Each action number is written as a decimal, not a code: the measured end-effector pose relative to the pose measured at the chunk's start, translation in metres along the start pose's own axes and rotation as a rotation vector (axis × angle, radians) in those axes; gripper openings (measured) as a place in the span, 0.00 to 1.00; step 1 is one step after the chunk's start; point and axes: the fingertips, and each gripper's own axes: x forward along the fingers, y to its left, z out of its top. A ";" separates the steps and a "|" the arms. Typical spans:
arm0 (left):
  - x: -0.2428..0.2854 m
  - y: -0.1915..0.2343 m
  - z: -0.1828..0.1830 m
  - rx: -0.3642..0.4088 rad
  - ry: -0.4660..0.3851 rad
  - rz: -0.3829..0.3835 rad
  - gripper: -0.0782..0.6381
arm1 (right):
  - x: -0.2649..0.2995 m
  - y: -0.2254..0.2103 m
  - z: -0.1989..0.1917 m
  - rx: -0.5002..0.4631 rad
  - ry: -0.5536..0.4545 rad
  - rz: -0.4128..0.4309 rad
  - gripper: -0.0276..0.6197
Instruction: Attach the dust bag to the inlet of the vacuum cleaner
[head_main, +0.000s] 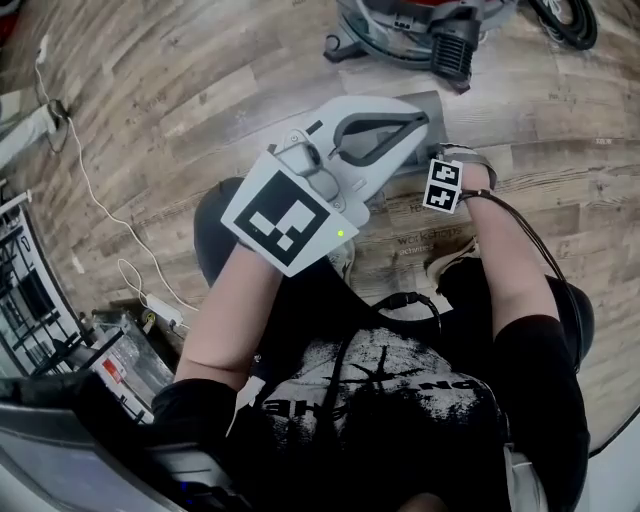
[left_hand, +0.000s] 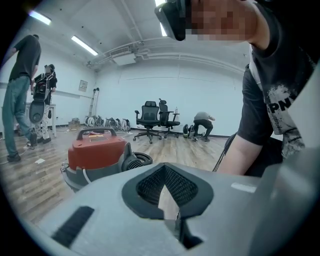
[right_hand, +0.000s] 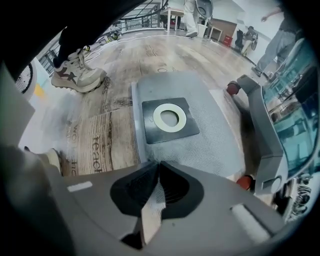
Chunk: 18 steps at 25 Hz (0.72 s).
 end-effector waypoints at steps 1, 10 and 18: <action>0.000 0.001 0.001 0.001 -0.012 0.001 0.11 | -0.005 -0.001 0.002 0.001 -0.009 -0.002 0.07; 0.002 0.014 0.015 -0.055 -0.080 -0.016 0.11 | -0.070 -0.027 0.020 0.029 -0.086 0.002 0.06; 0.006 0.010 -0.008 -0.009 0.083 -0.076 0.28 | -0.157 -0.055 0.041 0.074 -0.174 0.009 0.06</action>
